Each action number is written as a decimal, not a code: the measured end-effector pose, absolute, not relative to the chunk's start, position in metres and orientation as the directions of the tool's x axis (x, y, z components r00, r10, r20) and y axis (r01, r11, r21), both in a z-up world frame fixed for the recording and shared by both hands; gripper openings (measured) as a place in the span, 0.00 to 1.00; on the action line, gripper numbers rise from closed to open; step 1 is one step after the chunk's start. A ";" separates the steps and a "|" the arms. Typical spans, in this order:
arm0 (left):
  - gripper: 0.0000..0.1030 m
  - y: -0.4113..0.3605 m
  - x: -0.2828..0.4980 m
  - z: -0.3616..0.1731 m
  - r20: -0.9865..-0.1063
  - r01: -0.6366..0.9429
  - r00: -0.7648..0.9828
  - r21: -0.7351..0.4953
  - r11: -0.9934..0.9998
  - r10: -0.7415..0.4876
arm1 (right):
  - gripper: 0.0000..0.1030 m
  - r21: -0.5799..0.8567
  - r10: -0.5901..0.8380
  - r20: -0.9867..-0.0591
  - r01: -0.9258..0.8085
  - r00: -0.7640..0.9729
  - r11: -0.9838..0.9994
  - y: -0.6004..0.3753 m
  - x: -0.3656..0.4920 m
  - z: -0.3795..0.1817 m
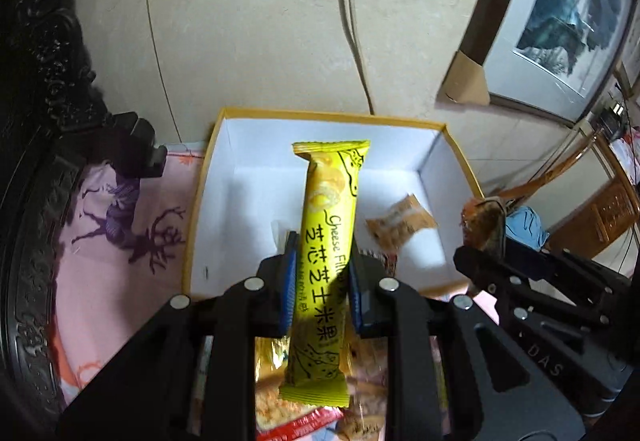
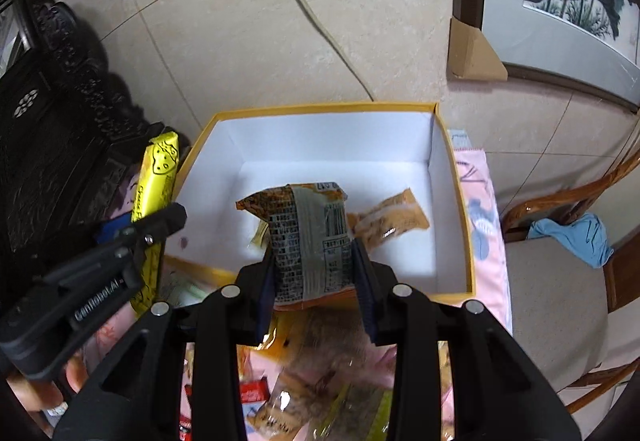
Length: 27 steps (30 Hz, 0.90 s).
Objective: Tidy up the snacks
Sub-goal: 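Carry both snacks into the yellow box and open both tools, then grasp the clear bread bag with the right tool while the left tool grasps the purple candy bag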
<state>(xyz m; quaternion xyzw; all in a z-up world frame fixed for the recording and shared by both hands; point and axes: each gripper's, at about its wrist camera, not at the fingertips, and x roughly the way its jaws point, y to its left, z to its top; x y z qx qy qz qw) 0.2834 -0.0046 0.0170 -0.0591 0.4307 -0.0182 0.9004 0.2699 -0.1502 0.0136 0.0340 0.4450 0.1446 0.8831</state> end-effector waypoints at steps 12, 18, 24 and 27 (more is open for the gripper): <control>0.92 0.027 0.298 0.029 -0.781 -0.107 0.624 -0.109 0.988 -0.019 | 0.60 0.108 0.199 -0.819 -0.196 0.538 0.975 -0.163 0.313 0.010; 0.94 0.031 0.228 0.016 -0.779 -0.076 0.622 -0.160 0.984 -0.078 | 0.62 0.167 0.258 -0.845 -0.227 0.468 0.959 -0.206 0.255 -0.008; 0.94 0.027 0.143 -0.021 -0.797 -0.079 0.591 -0.210 0.974 -0.124 | 0.62 0.143 0.156 -0.911 -0.063 0.383 0.988 -0.270 0.168 -0.068; 0.94 0.026 0.108 -0.045 -0.823 -0.085 0.547 -0.235 0.968 -0.152 | 0.62 0.154 0.114 -0.931 0.089 0.348 0.984 -0.296 0.129 -0.100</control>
